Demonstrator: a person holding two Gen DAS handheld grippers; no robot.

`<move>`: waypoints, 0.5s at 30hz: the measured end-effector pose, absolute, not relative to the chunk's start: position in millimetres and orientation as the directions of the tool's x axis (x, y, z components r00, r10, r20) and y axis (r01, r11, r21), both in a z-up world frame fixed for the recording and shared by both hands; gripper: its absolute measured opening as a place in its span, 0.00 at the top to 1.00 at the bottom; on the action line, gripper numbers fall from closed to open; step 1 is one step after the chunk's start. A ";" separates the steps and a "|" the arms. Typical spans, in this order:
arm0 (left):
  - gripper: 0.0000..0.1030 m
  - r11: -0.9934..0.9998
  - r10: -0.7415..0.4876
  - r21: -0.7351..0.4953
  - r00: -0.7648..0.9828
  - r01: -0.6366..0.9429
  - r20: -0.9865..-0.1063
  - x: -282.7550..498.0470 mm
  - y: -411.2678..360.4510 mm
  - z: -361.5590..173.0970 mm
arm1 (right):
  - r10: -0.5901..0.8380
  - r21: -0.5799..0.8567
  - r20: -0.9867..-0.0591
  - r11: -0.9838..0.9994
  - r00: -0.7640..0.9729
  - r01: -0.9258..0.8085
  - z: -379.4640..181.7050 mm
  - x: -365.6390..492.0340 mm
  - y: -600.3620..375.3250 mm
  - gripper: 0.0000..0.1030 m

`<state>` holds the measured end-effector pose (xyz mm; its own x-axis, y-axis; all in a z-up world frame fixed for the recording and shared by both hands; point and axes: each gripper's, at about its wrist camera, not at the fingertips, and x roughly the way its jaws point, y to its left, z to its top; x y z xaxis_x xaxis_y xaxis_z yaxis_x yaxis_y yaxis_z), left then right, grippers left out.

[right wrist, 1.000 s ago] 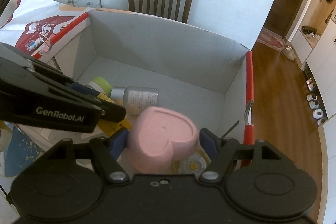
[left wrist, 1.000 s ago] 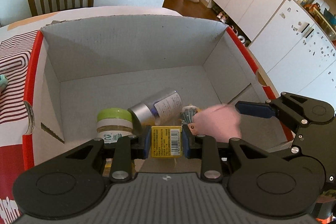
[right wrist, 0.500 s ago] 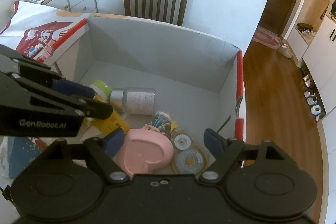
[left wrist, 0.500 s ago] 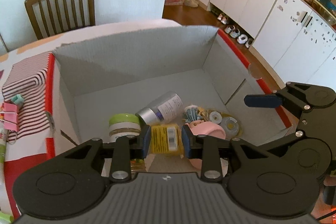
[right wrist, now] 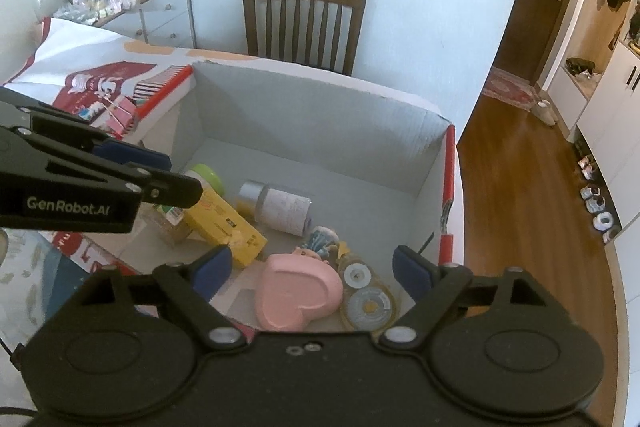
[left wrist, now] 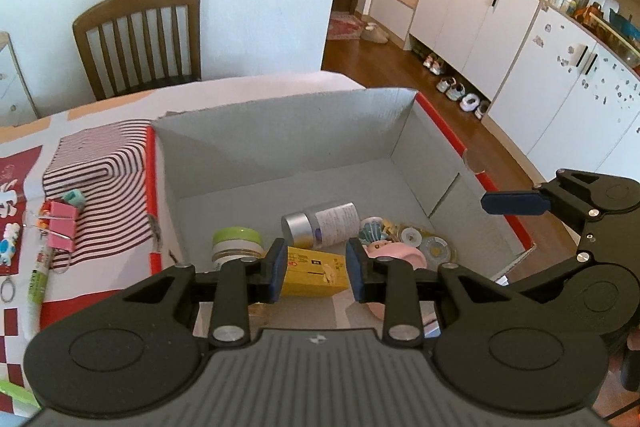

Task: Organize rigid objects
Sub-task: 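Carry the yellow carton and pink heart dish into the box and release both, then withdraw both tools from the box toward the remaining items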

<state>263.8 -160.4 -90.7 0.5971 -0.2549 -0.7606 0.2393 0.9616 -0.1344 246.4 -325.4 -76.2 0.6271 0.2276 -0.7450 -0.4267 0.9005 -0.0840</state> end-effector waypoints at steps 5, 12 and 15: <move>0.71 0.961 -0.267 -0.153 0.619 0.232 -0.739 249.4 -147.6 -77.7 | 0.242 -0.077 -0.732 0.900 0.637 -0.430 -65.1 235.2 -322.5 0.13; 0.70 0.969 -0.242 -0.150 0.658 0.194 -0.713 226.0 -121.3 -61.8 | 0.273 -0.054 -0.704 0.899 0.655 -0.434 -46.3 216.2 -312.9 0.11; 0.70 0.974 -0.223 -0.142 0.675 0.175 -0.704 215.5 -107.1 -56.3 | 0.288 -0.045 -0.694 0.898 0.660 -0.438 -39.5 208.0 -305.9 0.10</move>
<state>215.5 -107.1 -56.3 0.6746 -0.2232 -0.7036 0.1745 0.9744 -0.1417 208.0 -305.9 -39.5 0.6604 0.2878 -0.6936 -0.4384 0.8977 -0.0449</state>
